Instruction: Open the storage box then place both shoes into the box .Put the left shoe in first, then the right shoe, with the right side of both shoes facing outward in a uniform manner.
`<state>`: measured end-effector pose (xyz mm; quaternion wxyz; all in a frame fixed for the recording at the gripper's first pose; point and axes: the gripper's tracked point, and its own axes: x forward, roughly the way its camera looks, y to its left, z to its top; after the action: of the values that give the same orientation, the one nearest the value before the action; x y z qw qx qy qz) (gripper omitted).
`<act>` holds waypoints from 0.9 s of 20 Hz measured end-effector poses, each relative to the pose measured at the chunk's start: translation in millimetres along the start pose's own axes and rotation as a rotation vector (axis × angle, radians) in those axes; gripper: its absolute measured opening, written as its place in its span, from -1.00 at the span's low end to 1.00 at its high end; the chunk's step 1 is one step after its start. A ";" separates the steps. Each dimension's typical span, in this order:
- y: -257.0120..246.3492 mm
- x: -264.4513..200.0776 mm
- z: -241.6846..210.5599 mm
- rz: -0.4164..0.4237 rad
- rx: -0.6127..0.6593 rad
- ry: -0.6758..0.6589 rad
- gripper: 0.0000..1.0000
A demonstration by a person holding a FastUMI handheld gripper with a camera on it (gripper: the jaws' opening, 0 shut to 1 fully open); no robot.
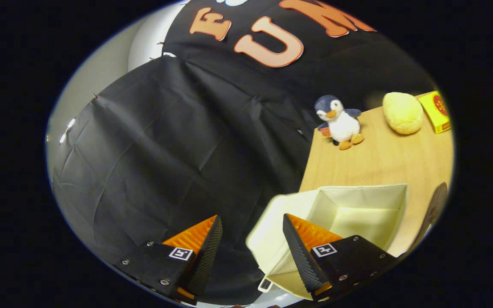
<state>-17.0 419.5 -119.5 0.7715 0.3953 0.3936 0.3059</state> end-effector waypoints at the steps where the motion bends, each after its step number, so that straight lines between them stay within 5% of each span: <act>1: -13.6 -7.0 -0.1 -0.023 0.005 -0.009 0.73; 18: -264.8 -149.1 -29.9 -0.569 -0.251 0.040 0.87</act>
<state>-74.8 181.3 -301.6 0.8609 0.1650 0.4629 0.1317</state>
